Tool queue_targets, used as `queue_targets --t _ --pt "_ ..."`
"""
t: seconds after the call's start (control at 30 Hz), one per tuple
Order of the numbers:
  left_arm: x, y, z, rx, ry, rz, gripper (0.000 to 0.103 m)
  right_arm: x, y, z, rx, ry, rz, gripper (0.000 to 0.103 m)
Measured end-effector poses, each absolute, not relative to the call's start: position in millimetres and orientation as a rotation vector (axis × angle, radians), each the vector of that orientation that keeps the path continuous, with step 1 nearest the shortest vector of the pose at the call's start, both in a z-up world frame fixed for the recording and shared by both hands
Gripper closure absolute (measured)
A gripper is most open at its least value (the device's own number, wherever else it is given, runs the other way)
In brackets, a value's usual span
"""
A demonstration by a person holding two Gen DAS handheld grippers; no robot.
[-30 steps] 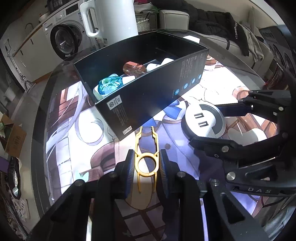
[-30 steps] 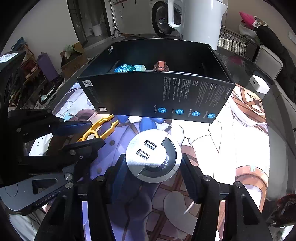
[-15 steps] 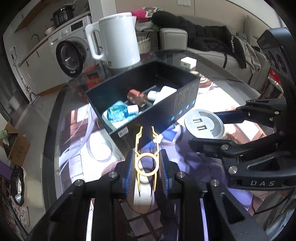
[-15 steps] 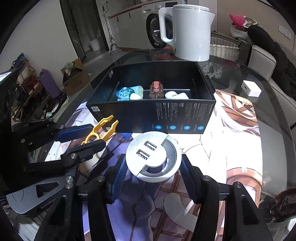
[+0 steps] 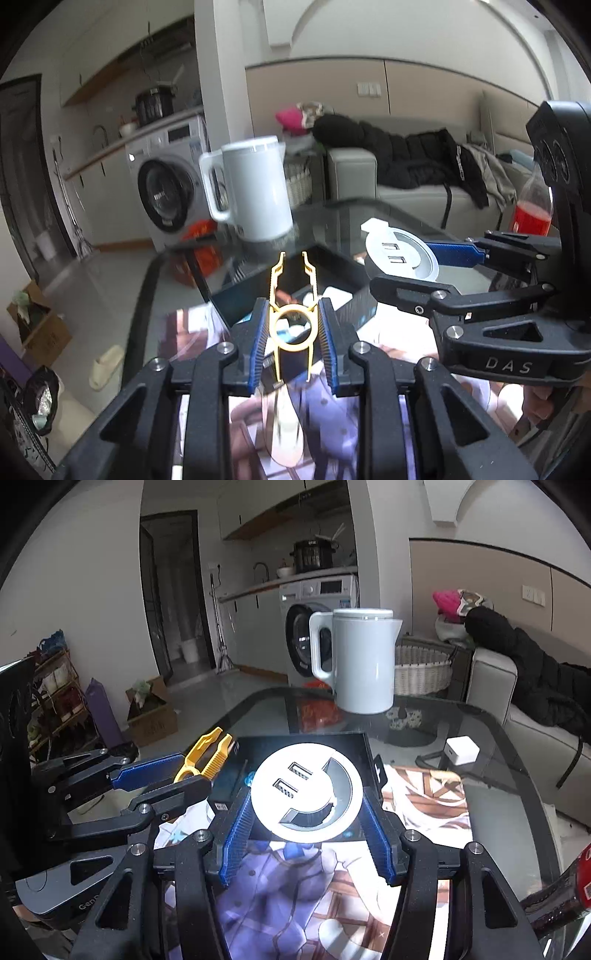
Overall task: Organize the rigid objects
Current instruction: 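Lift the yellow tool with the left gripper while the right carries the hub over the box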
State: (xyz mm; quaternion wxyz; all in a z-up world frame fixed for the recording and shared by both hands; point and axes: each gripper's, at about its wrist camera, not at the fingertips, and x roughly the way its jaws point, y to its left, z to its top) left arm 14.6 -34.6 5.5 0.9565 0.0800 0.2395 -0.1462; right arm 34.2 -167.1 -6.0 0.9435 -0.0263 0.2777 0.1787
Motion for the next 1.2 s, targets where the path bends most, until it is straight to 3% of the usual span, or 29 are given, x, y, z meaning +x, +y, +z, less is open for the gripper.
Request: queue_targets --t 0.43,1.2 --pt "-20.5 -13.0 39.8 0.120 0.173 -0.196 0.079 -13.9 -161.2 38.9 -0.054 0.252 0.367 0.046" --pt "32.4 -16.1 31.7 0.040 0.276 -0.162 0.079 34.7 -154.9 33.9 -0.035 0.280 0.372 0.048"
